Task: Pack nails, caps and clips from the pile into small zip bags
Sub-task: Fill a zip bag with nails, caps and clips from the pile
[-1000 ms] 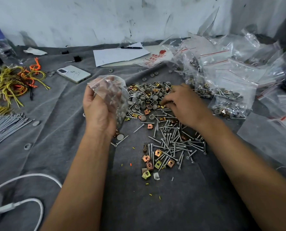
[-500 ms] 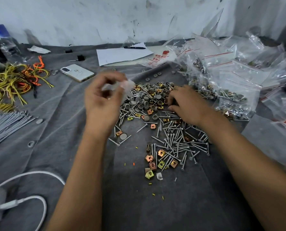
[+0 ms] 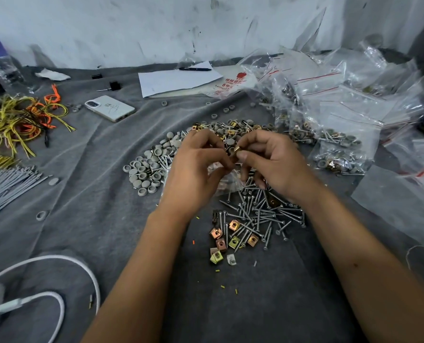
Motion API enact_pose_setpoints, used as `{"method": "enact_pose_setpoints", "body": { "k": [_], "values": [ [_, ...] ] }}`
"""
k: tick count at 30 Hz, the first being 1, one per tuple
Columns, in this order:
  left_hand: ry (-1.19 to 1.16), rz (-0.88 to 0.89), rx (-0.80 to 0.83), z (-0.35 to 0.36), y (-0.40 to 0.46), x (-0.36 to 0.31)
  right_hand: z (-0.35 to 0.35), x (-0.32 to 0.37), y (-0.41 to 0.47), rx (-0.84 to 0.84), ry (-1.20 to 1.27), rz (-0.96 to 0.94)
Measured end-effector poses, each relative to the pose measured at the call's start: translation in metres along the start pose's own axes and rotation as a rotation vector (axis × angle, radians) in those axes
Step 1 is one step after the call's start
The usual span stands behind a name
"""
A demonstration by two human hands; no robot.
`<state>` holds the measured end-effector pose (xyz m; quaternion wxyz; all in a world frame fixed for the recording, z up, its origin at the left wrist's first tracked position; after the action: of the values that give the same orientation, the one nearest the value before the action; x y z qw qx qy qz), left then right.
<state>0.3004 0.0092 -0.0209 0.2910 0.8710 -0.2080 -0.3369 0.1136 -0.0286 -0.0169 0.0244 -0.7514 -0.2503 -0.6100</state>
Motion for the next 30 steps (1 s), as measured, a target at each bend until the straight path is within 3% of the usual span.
{"method": "enact_pose_setpoints", "body": {
  "k": [4, 11, 14, 19, 26, 30],
  "values": [
    [-0.012, -0.029, -0.036, -0.003, 0.0, -0.001, -0.005, -0.005, -0.001, 0.112, -0.096, 0.046],
    [-0.093, -0.037, -0.041, -0.009, 0.002, -0.001, -0.008, -0.002, -0.003, 0.215, -0.291, -0.041],
    [-0.191, -0.053, -0.044, -0.01, 0.003, -0.003, -0.002, -0.005, -0.001, 0.221, -0.347, -0.073],
    [-0.374, -0.228, -0.068, -0.015, 0.003, 0.001, 0.002, -0.003, -0.001, 0.122, -0.327, -0.087],
    [-0.645, -0.344, -0.366, -0.041, 0.004, 0.015, 0.001, 0.007, -0.001, -0.103, -0.066, -0.138],
    [-0.849, -0.418, -0.62, -0.058, 0.001, 0.022, 0.016, 0.003, -0.005, -0.031, -0.504, -0.176]
  ]
}}
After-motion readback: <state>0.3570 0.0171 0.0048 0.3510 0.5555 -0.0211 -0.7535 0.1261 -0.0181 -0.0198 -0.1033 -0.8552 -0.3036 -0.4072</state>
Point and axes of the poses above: each hand's wrist, its own y-axis towards the middle knuckle, its own z-axis out of the palm, x = y × z, the point moved 1 cm from there along y, towards the middle knuckle, and after that the axes turned 3 degrees about -y, right-handed, at the moved point
